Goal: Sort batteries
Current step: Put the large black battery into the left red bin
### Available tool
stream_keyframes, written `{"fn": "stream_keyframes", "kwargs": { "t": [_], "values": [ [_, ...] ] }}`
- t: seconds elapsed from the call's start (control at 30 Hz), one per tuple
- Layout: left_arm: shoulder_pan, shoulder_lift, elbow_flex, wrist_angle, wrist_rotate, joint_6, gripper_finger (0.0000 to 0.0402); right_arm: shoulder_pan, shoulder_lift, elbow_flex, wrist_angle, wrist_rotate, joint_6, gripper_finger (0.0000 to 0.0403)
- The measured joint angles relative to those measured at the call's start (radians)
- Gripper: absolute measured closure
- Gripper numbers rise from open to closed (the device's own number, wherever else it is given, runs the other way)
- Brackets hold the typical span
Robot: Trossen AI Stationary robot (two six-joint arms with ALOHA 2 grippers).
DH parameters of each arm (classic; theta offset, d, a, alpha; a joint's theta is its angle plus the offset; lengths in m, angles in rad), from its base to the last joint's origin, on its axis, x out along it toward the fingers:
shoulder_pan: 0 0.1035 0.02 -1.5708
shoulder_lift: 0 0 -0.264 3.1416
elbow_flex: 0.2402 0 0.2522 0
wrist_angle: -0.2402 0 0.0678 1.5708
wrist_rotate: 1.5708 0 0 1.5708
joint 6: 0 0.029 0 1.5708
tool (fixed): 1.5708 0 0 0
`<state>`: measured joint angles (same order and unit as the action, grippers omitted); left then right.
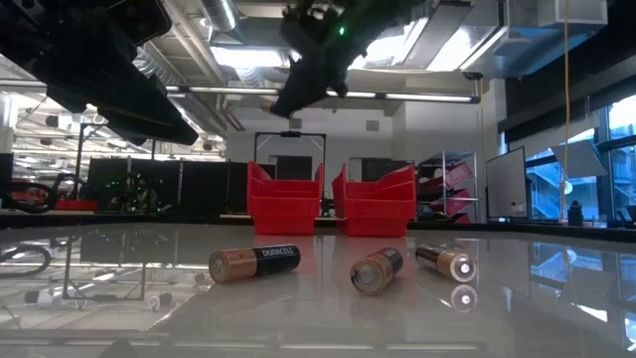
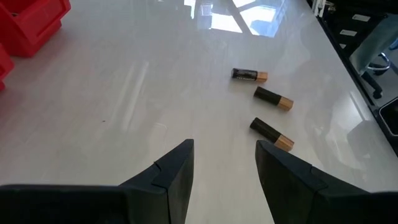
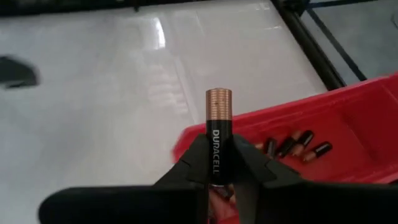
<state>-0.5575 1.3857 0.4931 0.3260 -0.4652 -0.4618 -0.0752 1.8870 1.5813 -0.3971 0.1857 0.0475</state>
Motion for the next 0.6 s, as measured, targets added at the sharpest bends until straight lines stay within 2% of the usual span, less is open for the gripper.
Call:
{"fn": "stream_keyframes", "kwargs": {
  "t": [0.27, 0.6],
  "values": [
    [0.000, 0.000, 0.000, -0.003, -0.010, 0.047, 0.0241, -0.123, 0.017, 0.000, 0.060, -0.119, 0.023, 0.0368],
    [0.001, 0.000, 0.000, -0.002, -0.014, 0.055, 0.0241, -0.136, 0.028, 0.000, 0.055, -0.096, 0.025, 0.0368]
  ]
}}
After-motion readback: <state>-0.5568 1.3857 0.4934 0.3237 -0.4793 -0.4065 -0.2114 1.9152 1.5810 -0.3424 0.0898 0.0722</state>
